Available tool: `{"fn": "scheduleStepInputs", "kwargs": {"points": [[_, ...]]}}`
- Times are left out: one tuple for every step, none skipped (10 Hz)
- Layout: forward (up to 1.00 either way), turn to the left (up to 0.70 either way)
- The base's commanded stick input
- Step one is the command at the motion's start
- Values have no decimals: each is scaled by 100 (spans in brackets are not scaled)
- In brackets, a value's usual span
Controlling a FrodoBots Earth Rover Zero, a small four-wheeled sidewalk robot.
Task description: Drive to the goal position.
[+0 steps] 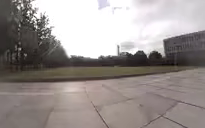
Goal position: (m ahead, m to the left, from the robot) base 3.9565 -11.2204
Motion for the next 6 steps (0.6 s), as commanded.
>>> {"fn": "scheduleStepInputs", "kwargs": {"points": [[70, -35], [70, -35], [70, -35], [70, -35], [70, -35], [70, -35]]}}
